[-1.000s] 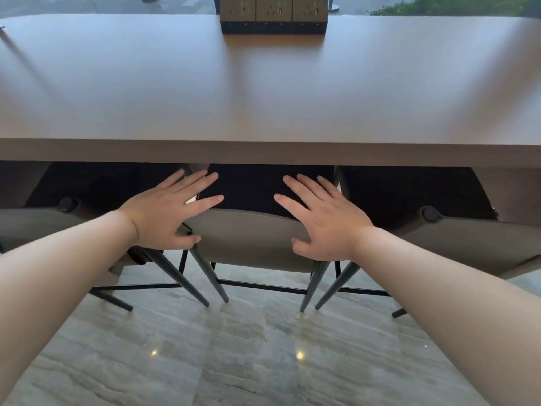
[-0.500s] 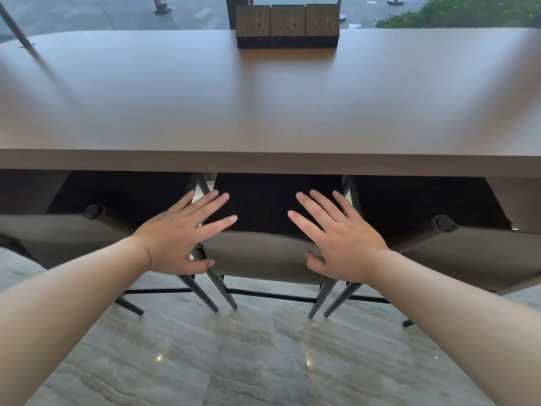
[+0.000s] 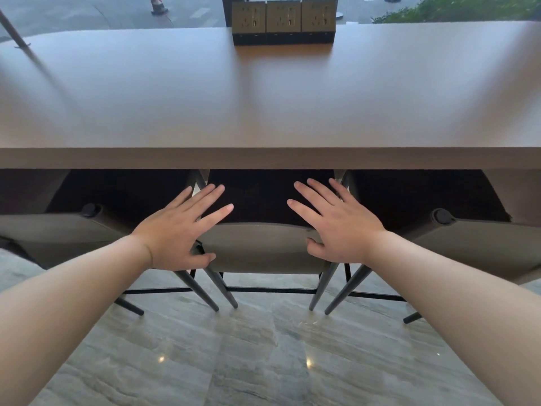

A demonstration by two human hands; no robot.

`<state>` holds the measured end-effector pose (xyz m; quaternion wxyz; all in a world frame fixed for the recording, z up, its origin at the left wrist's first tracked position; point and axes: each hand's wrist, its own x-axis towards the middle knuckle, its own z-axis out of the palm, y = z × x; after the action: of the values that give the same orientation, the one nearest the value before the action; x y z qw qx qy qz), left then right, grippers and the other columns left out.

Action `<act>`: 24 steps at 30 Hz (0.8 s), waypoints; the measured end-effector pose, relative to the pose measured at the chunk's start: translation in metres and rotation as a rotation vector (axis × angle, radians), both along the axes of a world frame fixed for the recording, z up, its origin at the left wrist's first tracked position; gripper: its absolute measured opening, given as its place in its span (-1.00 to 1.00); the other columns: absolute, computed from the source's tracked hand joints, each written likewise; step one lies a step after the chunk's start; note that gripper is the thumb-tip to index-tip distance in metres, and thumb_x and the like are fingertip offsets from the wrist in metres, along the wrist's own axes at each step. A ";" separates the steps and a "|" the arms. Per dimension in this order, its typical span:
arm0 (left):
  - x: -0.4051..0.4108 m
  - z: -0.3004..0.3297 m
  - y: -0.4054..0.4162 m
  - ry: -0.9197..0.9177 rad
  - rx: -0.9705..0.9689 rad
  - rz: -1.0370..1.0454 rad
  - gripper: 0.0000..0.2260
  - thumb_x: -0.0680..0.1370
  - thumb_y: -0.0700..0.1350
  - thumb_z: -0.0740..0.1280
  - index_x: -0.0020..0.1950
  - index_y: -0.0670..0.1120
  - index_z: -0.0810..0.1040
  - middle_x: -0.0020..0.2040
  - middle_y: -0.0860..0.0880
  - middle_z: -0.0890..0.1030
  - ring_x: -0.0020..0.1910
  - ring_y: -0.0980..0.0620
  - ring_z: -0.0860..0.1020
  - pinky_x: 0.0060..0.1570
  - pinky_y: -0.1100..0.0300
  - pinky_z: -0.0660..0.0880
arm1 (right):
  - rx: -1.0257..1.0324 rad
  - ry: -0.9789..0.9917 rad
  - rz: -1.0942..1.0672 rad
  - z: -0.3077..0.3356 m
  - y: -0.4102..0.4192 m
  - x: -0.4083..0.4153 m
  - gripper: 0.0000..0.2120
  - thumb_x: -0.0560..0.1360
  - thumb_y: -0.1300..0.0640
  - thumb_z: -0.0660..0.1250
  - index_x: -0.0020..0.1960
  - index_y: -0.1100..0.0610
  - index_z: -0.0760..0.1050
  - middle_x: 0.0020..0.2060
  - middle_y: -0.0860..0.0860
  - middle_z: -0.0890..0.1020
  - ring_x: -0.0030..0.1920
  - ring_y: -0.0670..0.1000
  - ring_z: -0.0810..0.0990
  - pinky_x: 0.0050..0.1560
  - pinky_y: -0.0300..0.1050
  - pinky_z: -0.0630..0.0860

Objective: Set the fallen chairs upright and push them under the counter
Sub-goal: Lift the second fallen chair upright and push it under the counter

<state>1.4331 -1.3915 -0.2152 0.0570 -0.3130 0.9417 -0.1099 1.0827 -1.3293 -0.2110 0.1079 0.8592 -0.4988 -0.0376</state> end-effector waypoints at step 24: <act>-0.009 -0.002 -0.029 -0.005 -0.117 -0.058 -0.13 0.50 0.36 0.16 0.62 0.05 -0.21 0.63 -0.10 -0.17 0.60 -0.13 -0.15 0.50 -0.13 -0.10 | -0.106 -0.017 0.104 -0.006 -0.033 -0.012 -0.30 0.47 -0.18 0.19 0.54 0.05 0.17 0.55 0.13 0.15 0.51 0.18 0.16 0.42 0.24 0.15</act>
<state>1.4240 -1.4201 -0.2169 0.0378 -0.2879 0.9422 -0.1673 1.0709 -1.3625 -0.2174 0.1509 0.8773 -0.4557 0.0018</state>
